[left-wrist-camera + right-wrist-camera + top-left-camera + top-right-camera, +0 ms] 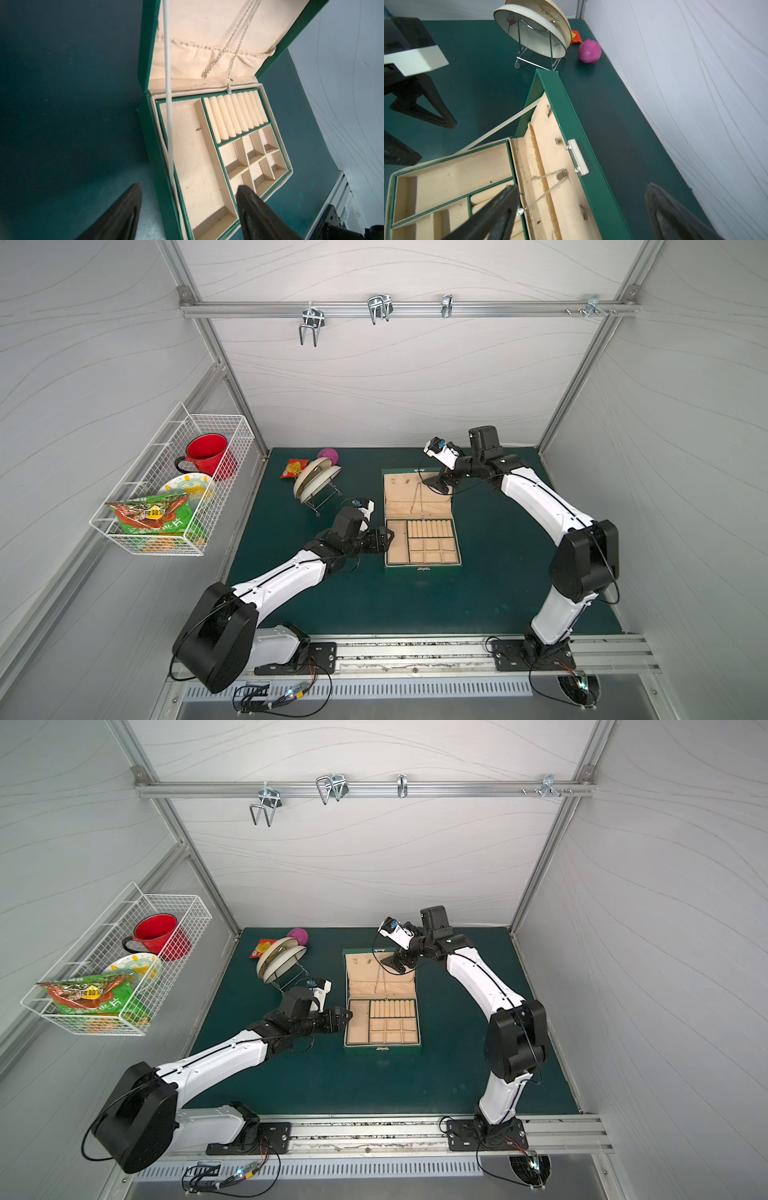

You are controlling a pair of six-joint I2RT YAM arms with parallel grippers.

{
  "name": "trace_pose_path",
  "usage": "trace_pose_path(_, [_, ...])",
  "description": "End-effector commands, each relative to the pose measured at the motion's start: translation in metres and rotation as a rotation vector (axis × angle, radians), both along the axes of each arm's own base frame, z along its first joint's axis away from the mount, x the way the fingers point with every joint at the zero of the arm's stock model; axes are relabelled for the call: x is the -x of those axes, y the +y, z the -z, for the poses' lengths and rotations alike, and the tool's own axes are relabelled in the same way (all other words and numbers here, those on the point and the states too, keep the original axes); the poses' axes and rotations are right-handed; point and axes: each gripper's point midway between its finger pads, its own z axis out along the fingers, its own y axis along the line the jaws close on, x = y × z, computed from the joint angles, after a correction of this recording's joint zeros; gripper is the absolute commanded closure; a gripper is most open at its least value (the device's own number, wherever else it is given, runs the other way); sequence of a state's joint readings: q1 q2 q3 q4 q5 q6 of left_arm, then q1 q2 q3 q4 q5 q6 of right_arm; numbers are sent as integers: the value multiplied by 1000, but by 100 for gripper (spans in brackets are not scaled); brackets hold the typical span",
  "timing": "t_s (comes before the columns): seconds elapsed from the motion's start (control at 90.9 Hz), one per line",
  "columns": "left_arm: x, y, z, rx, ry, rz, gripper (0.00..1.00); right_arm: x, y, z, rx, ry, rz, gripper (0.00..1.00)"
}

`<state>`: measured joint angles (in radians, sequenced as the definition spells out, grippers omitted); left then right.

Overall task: Put jewelry chain into jewelry box
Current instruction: Adjust the necklace at the jewelry box clasp.

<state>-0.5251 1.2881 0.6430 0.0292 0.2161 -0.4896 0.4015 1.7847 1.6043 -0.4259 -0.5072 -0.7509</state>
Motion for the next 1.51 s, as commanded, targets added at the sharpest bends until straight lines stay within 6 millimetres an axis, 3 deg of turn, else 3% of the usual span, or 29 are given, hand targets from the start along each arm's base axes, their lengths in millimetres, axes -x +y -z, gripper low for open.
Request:
trace_pose_path(0.0, [-1, -7, 3, 41, 11, 16, 24, 18, 4, 11, 43, 25, -142, 1])
trace_pose_path(0.275, [10, -12, 36, 34, 121, 51, 35, 9, 15, 37, 161, 0, -201, 1])
trace_pose_path(0.572, [19, -4, 53, -4, 158, 43, 50, -8, 20, 53, 238, -79, -186, 2])
trace_pose_path(0.913, [23, 0, 57, -18, 164, 41, 53, -20, 22, 56, 253, -119, -173, 22])
trace_pose_path(1.189, [27, 2, 63, -30, 179, 44, 58, -26, 29, 51, 268, -178, -177, 6])
trace_pose_path(1.497, [29, 1, 61, -24, 178, 49, 58, -27, 33, 46, 299, -211, -190, 5])
